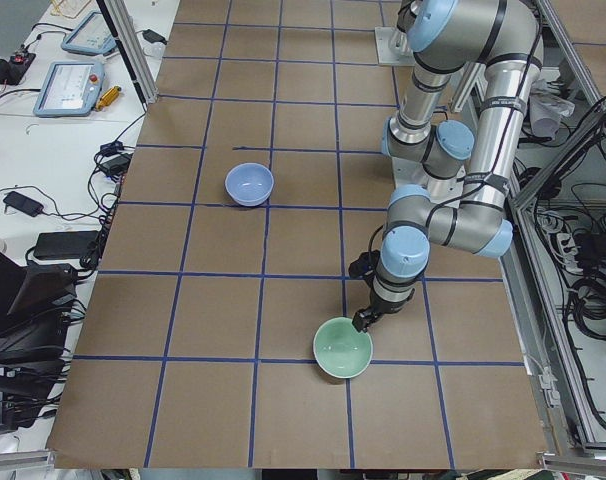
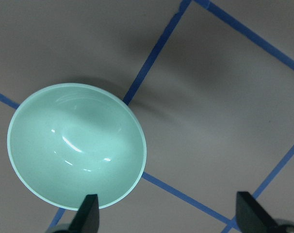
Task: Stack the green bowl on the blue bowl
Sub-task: 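Grasp the rim of the mint green bowl with the left gripper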
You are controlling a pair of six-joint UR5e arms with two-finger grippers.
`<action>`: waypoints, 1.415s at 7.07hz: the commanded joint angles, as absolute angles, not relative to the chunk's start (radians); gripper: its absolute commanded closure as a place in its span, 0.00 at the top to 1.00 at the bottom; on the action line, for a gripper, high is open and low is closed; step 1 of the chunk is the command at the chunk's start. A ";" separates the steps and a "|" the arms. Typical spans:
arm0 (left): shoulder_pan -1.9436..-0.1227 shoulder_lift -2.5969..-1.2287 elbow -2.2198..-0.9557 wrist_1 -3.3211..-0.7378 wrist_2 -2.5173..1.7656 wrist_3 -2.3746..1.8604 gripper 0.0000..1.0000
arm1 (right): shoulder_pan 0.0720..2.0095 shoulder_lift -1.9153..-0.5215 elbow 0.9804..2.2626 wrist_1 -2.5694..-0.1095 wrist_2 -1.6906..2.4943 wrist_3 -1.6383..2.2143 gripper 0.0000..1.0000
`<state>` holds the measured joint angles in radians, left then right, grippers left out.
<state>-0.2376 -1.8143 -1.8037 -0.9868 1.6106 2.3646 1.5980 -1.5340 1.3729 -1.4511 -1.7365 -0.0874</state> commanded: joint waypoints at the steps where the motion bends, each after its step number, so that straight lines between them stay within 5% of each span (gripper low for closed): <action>1: -0.215 -1.888 -1.804 -0.940 1.553 2.407 1.00 | 1.598 -1.534 1.373 -1.451 -1.736 -0.087 1.00; 10: -0.222 -2.002 -1.801 -0.885 1.485 2.546 1.00 | 1.597 -1.534 1.373 -1.451 -1.736 -0.087 1.00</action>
<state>-0.2223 -1.9928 -1.8005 -0.8837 1.4713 2.5479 1.5982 -1.5340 1.3729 -1.4512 -1.7365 -0.0874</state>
